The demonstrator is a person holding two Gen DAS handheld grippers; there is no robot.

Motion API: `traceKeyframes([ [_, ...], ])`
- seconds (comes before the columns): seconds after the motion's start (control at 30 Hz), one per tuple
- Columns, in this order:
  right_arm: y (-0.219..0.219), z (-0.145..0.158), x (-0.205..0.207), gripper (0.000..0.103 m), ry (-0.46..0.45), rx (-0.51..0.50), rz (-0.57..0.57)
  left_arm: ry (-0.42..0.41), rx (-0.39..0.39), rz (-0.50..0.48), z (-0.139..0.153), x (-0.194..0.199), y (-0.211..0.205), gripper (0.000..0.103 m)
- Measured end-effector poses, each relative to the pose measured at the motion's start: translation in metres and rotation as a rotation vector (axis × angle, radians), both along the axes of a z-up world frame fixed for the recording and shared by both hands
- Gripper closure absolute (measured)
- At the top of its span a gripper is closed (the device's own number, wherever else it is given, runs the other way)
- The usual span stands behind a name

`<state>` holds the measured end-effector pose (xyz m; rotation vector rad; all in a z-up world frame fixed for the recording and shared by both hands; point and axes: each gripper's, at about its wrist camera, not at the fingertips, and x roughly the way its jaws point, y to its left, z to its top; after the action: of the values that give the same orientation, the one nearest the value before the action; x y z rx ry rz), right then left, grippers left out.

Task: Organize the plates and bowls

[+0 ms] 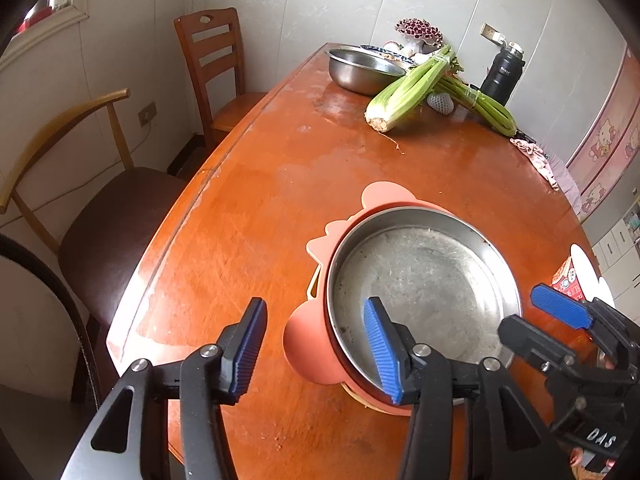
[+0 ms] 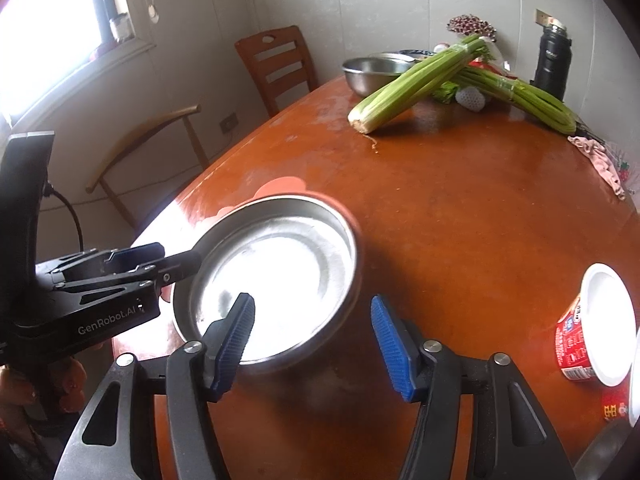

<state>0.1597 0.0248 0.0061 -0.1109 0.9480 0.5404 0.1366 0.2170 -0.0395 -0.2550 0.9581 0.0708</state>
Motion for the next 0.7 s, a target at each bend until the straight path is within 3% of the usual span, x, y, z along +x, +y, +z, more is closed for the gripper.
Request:
traceKeyframes([
  [0.23, -0.016, 0.005, 0.000, 0.036, 0.017, 0.035, -0.034, 0.034, -0.050, 0.012, -0.009, 0.000, 0.003, 0.048],
  [0.47, -0.020, 0.004, -0.007, 0.036, 0.035, 0.050, -0.013, 0.067, -0.149, 0.018, -0.022, 0.002, 0.002, 0.047],
  [0.7, -0.018, -0.003, -0.013, 0.036, 0.070, 0.055, 0.019, 0.075, -0.149, 0.031, -0.023, 0.003, -0.008, 0.045],
])
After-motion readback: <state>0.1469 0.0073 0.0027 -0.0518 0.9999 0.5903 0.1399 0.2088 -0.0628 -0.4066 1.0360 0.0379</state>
